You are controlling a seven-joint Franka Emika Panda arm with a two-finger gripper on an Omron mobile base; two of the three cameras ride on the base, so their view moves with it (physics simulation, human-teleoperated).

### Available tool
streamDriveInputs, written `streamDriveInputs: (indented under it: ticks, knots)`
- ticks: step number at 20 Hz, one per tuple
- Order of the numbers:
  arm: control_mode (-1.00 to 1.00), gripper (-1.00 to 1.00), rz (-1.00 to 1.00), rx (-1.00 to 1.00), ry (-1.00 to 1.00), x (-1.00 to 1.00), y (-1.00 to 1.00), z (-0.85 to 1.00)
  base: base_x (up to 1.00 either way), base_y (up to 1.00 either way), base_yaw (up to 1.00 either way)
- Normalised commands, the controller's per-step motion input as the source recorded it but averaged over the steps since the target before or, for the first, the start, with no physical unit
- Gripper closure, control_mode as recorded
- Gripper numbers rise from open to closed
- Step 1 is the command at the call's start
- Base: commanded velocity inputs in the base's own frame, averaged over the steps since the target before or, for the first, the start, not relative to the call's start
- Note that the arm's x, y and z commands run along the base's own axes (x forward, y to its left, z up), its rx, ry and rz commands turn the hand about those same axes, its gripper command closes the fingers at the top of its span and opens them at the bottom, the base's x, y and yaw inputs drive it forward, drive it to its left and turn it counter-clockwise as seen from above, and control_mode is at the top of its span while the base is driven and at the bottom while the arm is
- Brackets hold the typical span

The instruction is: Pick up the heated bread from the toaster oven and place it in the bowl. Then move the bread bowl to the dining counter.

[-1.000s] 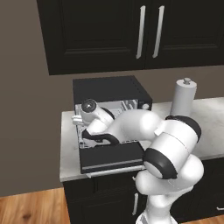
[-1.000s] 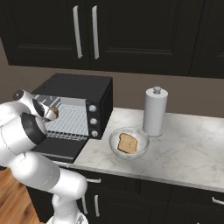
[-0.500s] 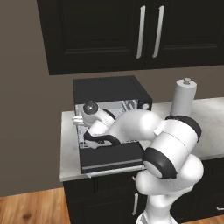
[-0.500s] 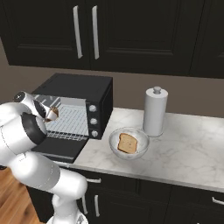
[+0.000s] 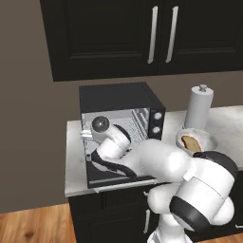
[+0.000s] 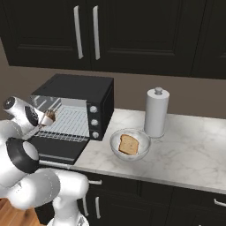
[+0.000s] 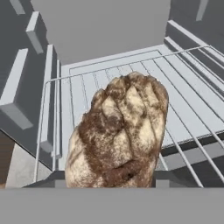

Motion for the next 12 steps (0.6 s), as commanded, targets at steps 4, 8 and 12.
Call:
streamDriveInputs:
  ticks: [4,8,12]
  knots:
    - [-1.00,1.00,-0.07,0.04,-0.13,-0.86,-0.71,0.51,0.00,0.00,0.00]
    - [-1.00,1.00,-0.10,0.05,-0.10,-0.67,-1.00,0.67,0.00,0.00,0.00]
    - [-1.00,1.00,-0.09,0.05,-0.04,-0.52,-1.00,0.78,0.00,0.00,0.00]
